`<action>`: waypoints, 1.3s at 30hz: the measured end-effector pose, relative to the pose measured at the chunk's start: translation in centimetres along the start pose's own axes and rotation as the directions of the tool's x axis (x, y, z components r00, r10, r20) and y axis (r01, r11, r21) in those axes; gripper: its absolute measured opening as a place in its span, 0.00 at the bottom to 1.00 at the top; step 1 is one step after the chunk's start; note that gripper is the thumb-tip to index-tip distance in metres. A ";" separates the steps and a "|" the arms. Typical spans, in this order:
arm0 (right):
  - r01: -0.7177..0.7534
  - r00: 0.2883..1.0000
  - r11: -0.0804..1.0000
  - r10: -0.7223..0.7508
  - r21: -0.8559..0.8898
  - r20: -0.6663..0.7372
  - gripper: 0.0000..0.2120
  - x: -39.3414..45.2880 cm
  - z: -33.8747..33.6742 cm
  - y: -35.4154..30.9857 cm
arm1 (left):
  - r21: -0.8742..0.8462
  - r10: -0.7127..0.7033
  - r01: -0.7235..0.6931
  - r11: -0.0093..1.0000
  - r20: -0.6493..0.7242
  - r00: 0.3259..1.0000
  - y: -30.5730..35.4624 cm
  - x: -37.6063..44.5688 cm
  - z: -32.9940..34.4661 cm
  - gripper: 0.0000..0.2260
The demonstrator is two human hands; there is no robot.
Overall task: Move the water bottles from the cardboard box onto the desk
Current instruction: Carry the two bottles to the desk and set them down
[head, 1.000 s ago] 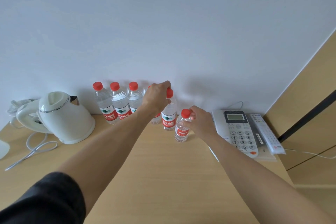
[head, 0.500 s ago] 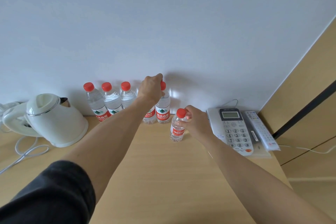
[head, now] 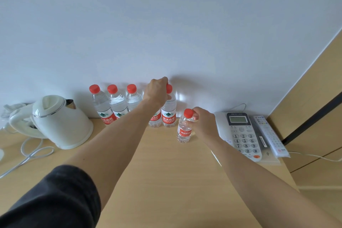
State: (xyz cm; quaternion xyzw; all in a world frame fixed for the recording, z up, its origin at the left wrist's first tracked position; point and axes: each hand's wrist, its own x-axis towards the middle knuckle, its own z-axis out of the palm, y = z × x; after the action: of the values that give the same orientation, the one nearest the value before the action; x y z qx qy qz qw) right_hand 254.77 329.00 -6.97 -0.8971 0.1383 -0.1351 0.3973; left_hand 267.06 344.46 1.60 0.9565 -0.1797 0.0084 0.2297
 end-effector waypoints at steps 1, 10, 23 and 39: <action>-0.003 1.000 1.000 0.003 0.002 -0.003 0.15 0.3 -0.1 -0.1 | 0.001 -0.004 0.004 1.000 0.003 1.000 0.0 0.0 0.0 0.19; -0.063 0.998 0.998 0.063 -0.013 -0.029 0.16 3.7 0.2 -1.1 | -0.009 -0.039 0.039 0.999 0.000 0.999 -0.1 0.4 0.8 0.18; -0.067 0.993 0.997 0.071 0.043 -0.092 0.11 5.6 2.2 -2.0 | 0.010 -0.063 0.063 0.998 -0.012 0.998 0.0 0.4 1.1 0.16; -0.081 0.993 0.995 0.086 0.054 -0.084 0.17 5.7 2.0 -2.4 | 0.015 -0.047 0.047 0.999 -0.009 0.999 0.2 0.1 0.9 0.14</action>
State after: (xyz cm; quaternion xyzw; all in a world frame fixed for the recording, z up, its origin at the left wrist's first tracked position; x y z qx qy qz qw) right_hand 261.10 329.80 -5.71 -0.8735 0.1891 -0.1603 0.4189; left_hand 266.98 343.85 0.92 0.9621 -0.1564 0.0083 0.2234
